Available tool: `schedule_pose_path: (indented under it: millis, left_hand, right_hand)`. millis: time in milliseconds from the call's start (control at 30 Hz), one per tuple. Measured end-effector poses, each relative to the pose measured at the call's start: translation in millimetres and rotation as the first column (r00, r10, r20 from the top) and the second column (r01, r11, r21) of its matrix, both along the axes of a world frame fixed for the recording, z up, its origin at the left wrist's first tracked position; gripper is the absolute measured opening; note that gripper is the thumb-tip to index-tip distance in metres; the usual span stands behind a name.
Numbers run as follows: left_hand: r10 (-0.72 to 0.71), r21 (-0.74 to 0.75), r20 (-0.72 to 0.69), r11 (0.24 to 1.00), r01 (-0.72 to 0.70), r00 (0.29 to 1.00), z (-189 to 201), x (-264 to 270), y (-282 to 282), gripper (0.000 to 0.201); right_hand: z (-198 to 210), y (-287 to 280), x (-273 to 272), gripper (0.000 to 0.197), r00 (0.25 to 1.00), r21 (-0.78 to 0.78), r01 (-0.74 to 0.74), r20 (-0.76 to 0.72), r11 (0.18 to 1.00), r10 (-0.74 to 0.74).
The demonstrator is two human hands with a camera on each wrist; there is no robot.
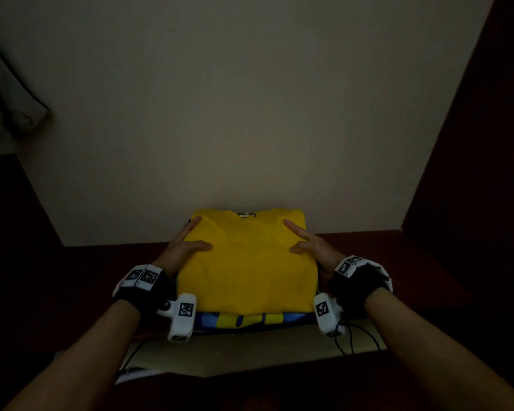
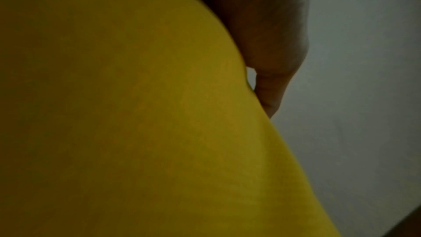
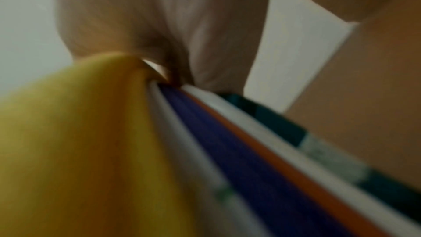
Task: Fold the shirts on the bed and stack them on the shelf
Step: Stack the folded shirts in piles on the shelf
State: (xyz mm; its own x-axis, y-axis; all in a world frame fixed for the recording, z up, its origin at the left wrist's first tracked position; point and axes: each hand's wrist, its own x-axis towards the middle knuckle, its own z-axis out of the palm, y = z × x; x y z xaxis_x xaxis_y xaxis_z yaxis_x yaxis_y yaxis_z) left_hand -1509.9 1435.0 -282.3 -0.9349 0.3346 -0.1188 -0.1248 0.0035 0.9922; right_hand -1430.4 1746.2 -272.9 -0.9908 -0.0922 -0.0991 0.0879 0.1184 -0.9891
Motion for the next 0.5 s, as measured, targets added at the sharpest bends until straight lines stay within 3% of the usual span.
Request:
schedule_pose_path:
  millis: [100, 200, 333, 433, 500]
  left_hand:
    - [0.041, -0.033, 0.031, 0.999, -0.040, 0.999, -29.4, -16.3, 5.9, 0.081]
    - [0.095, -0.082, 0.114, 0.993, -0.086, 0.989, -60.6, -33.3, 7.5, 0.090]
    - [0.254, -0.221, 0.240, 0.954, -0.202, 0.937, -84.4, -42.8, 5.1, 0.115]
    - [0.292, -0.232, 0.304, 0.946, -0.226, 0.907, -95.6, -29.0, -2.5, 0.072]
    - [0.258, -0.190, 0.299, 0.960, -0.208, 0.919, -99.4, -15.3, -7.1, 0.072]
  right_hand:
    - [-29.6, 0.9, -23.8, 0.078, 0.999, -0.004, 0.026, 0.040, 1.000, -0.026]
    - [-54.7, 0.7, -43.2, 0.075, 0.996, 0.043, 0.055, 0.075, 0.998, -0.058]
    - [-76.0, 3.3, -50.7, 0.090, 0.935, 0.115, 0.281, 0.193, 0.953, -0.299]
    - [-88.2, 7.4, -36.3, 0.099, 0.860, 0.221, 0.314, 0.347, 0.924, -0.375]
    - [-89.7, 7.0, -21.6, 0.087, 0.858, 0.189, 0.260, 0.404, 0.947, -0.316]
